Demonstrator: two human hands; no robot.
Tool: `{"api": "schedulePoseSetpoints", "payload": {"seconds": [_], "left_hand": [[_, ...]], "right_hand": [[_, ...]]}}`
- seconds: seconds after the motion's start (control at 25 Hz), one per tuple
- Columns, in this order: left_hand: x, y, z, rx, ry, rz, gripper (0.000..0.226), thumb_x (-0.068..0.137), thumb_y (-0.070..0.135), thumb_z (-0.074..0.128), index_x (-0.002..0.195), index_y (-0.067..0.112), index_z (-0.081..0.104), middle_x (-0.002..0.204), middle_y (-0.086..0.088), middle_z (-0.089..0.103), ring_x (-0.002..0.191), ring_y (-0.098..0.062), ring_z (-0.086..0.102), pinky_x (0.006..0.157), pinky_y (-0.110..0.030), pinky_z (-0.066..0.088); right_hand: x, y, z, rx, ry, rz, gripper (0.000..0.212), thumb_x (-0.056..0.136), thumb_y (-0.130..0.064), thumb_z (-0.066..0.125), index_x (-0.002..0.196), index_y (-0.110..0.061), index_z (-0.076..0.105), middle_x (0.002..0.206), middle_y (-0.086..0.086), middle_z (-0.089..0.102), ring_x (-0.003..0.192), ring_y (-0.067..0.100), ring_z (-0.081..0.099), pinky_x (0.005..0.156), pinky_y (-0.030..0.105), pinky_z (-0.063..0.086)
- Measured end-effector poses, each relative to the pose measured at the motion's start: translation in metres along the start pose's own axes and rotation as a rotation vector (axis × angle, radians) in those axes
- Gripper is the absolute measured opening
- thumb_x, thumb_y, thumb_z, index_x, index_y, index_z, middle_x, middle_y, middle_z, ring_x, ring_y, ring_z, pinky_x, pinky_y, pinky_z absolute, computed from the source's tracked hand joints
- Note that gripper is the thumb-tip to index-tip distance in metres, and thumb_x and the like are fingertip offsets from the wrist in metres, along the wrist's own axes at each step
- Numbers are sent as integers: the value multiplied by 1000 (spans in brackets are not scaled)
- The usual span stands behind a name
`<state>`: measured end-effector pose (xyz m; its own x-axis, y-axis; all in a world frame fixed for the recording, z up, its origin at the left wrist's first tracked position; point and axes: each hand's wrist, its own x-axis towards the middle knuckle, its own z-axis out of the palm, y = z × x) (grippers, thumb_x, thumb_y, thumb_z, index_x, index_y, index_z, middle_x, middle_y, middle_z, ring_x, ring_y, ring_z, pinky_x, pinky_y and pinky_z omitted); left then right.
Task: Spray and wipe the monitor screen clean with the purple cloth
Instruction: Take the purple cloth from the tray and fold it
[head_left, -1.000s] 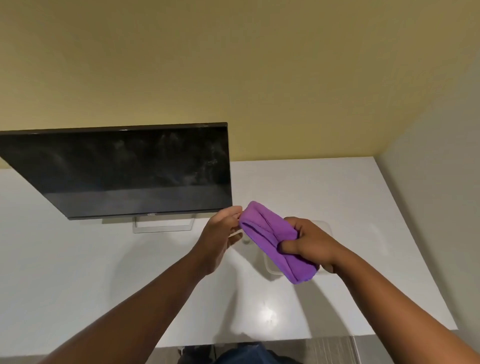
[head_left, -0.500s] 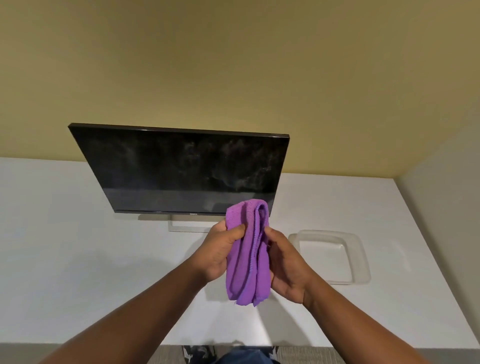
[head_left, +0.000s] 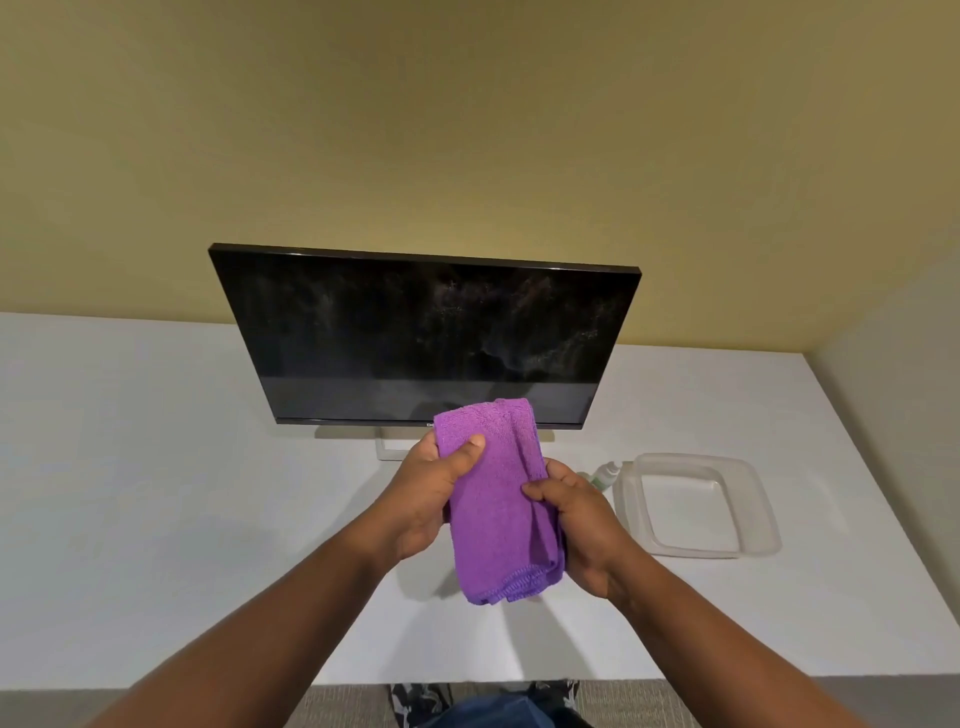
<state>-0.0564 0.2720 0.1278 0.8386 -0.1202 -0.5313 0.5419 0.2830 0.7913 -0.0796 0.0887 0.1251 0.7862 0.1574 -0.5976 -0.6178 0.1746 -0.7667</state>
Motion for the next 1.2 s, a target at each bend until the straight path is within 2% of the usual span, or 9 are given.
{"api": "schedulePoseSetpoints", "payload": {"seconds": [0.12,0.24,0.44,0.56,0.68,0.76,0.88,1.0,1.2], "left_hand": [[4,2,-10,-64,-42,-59,41,88,43,65,127,30,61,118,-5,74,108,-29,72,84,-46,62],[8,0,-13,-125,-11,-63,39,90,44,65,125,29,63,111,-4,77,99,-27,75,78,-44,63],[8,-4,-20,-313,-59,-85,55,79,41,83,128,22,66,116,-13,75,104,-33,74,78,-45,60],[5,-12,-19,-332,-89,-171,59,69,41,82,122,21,67,104,-12,76,98,-31,71,74,-45,60],[2,-15,-17,-387,-149,-195,44,71,34,73,113,20,68,92,-10,75,79,-26,74,67,-42,59],[2,-16,-17,-421,-147,-173,42,76,34,66,116,20,66,93,-9,74,85,-27,71,69,-41,58],[2,-14,-16,-401,-134,-180,47,78,35,63,122,18,64,100,-11,72,98,-31,64,79,-43,55],[-1,-14,-15,-391,-212,-229,48,83,33,58,126,11,65,108,-16,68,98,-33,64,88,-47,53],[-7,-19,-14,-376,-252,-222,38,83,32,61,112,13,76,102,-16,70,90,-30,71,83,-46,59]], "right_hand": [[-1,0,5,17,8,6,24,101,-25,60,124,-25,68,119,7,74,108,29,73,86,40,60],[-3,5,13,-62,-9,-7,45,91,-40,74,132,-27,61,124,6,72,112,30,71,96,50,58],[-10,10,17,242,-62,41,38,98,-30,65,136,-24,62,133,14,67,122,37,65,98,53,55],[-12,10,23,234,-106,6,38,99,-27,63,137,-29,61,134,12,67,122,37,65,96,50,55],[-13,13,27,3,-52,-24,38,100,-29,63,137,-38,57,132,5,68,117,28,69,93,43,59],[-15,15,27,-267,91,-87,37,102,-35,60,135,-47,48,137,0,61,114,17,68,88,33,59],[-15,18,26,-715,340,-421,57,102,-46,51,154,-44,26,162,-9,33,142,8,40,113,33,40],[-7,17,37,-1056,242,-740,68,104,-59,32,163,-35,9,171,-14,3,157,5,3,124,30,11],[8,20,47,-1112,169,-471,88,87,-85,5,160,-39,-14,169,-16,-18,157,9,-11,127,53,11]]}}
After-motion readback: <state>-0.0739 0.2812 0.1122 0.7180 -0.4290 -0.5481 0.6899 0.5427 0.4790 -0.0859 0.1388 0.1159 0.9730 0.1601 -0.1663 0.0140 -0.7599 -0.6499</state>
